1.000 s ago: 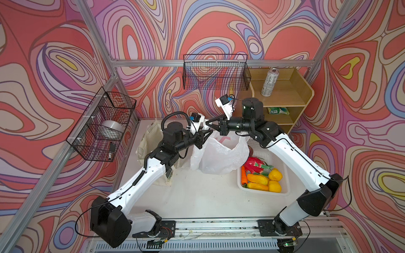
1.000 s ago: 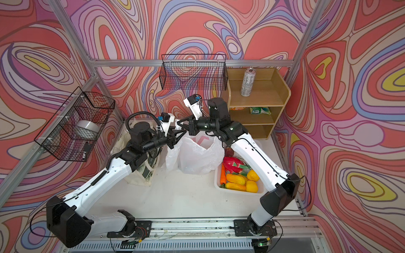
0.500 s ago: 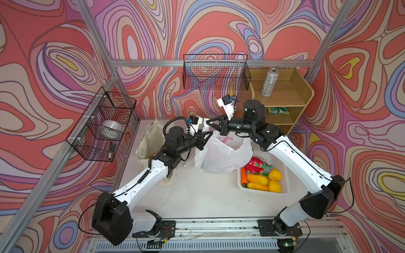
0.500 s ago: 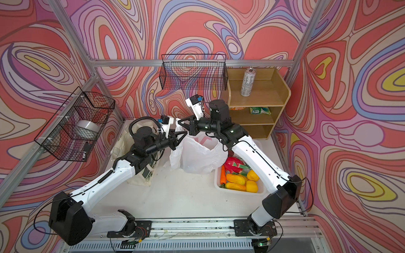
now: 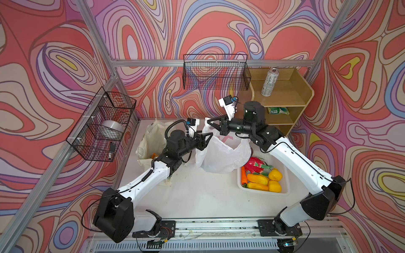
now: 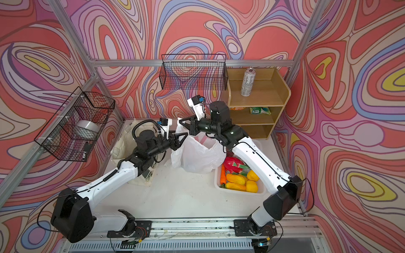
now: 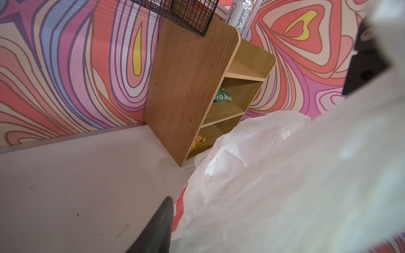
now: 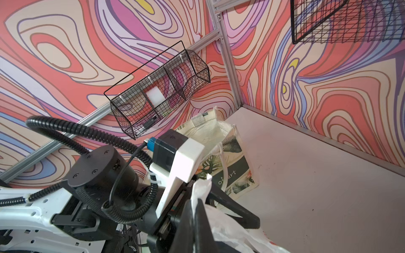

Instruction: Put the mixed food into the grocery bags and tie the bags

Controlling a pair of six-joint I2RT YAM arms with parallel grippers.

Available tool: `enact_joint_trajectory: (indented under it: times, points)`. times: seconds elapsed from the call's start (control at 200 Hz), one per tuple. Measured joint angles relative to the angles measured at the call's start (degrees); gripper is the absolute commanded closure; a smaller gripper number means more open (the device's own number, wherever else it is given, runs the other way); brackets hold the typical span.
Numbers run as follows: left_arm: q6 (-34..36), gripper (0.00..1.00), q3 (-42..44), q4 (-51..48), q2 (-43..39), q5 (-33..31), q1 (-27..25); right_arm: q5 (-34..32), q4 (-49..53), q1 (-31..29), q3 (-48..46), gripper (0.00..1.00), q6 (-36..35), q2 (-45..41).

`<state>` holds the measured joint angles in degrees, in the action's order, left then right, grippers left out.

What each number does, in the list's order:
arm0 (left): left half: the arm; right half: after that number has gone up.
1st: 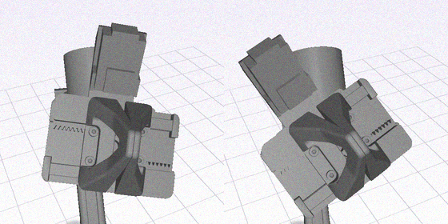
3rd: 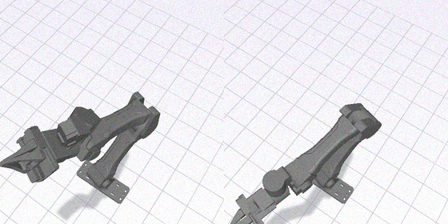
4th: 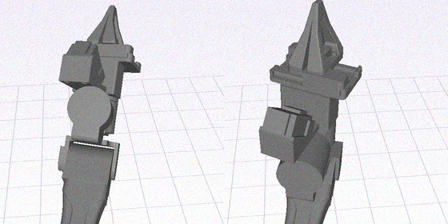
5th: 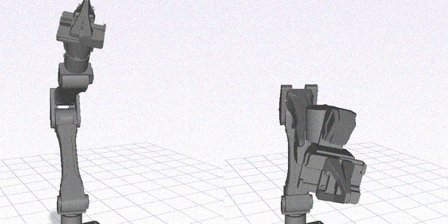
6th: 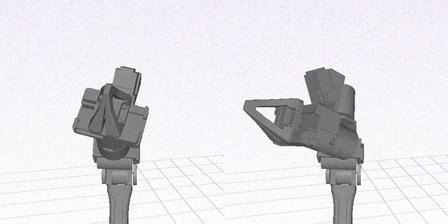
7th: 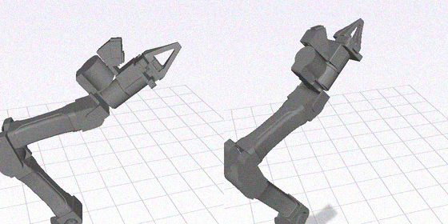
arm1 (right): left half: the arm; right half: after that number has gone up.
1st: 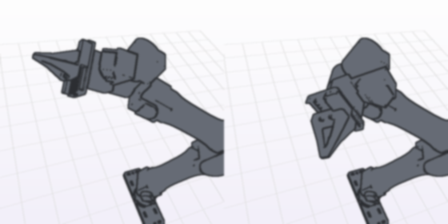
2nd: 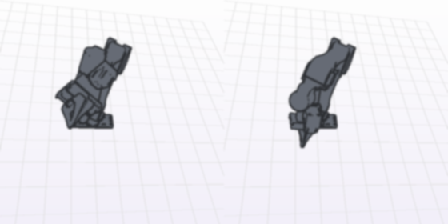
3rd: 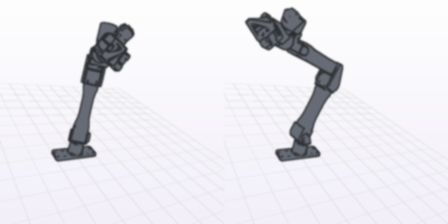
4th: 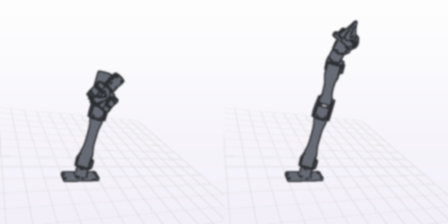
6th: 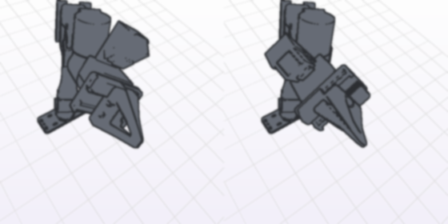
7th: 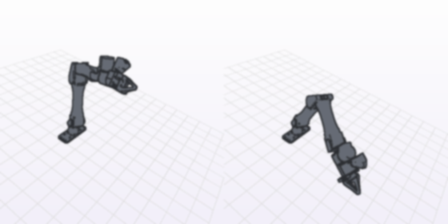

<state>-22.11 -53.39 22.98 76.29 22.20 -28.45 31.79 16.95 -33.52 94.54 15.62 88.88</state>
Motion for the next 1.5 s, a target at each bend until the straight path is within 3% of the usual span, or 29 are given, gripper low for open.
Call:
enact_joint_trajectory:
  times: [0.135,0.265,0.346,0.376,0.421,0.546,0.691,0.876,0.951,1.007,1.097,1.132,1.192,1.342,1.442,1.502]
  points:
    - [0.2,1.00,0.7,1.1,0.0,-0.3,-0.1,-0.2,-0.5,0.0,0.0,1.00,0.3,0.0]
    - [0.0,1.00,0.7,2.3,0.5,-0.1,-0.1,-0.5,-0.4,0.0,-0.1,0.99,0.5,0.0]
    - [0.0,1.00,0.7,2.3,0.5,-0.1,-0.1,-1.3,0.0,0.0,-0.1,0.49,0.5,-0.1]
    - [0.0,1.00,0.7,2.0,0.5,-0.1,-0.1,-1.8,0.2,0.0,-0.1,0.36,0.3,-0.3]
    - [0.0,1.00,0.7,1.4,0.5,-0.2,-0.1,-3.3,0.5,0.0,-0.3,0.25,0.1,-1.1]
    - [0.7,1.00,0.7,-0.7,0.5,0.4,-0.1,-6.6,-0.1,0.1,-3.3,0.17,-0.4,-5.2]
    - [1.5,1.00,0.1,-3.4,0.5,2.2,-0.1,-6.8,-2.4,0.1,-5.3,0.16,-0.6,-7.8]
    - [2.5,1.00,-1.9,-5.9,0.4,5.0,-0.1,-5.2,-4.5,0.1,-6.6,0.18,-1.0,-6.0]
    - [2.6,1.00,-2.4,-6.8,0.3,6.1,-0.1,-4.3,-5.2,0.1,-6.6,0.24,-1.0,-4.6]
    - [2.6,1.00,-2.6,-7.3,0.3,6.7,-0.1,-3.6,-5.8,0.1,-6.5,0.43,-0.7,-3.3]
    - [2.6,1.00,-2.9,-8.1,0.3,7.6,-0.1,-2.2,-6.4,0.1,-5.9,0.87,-0.2,-1.1]
    - [2.7,1.00,-3.0,-8.3,0.3,7.8,-0.1,-1.9,-6.5,0.1,-5.6,1.00,0.0,-0.3]
    - [2.7,1.00,-3.0,-8.6,0.3,8.1,0.0,-1.6,-7.0,0.1,-5.5,1.00,0.7,0.4]
    - [3.1,0.59,-2.6,-9.2,-0.9,8.3,0.9,-1.5,-7.1,0.1,-5.4,1.00,0.9,0.5]
    - [3.6,0.45,-1.9,-10.1,-3.8,8.5,2.4,-1.4,-7.1,0.1,-5.3,1.00,0.9,0.3]
    - [4.3,0.42,-1.8,-11.0,-5.8,8.3,3.2,-1.4,-7.1,0.1,-5.3,1.00,0.9,0.0]
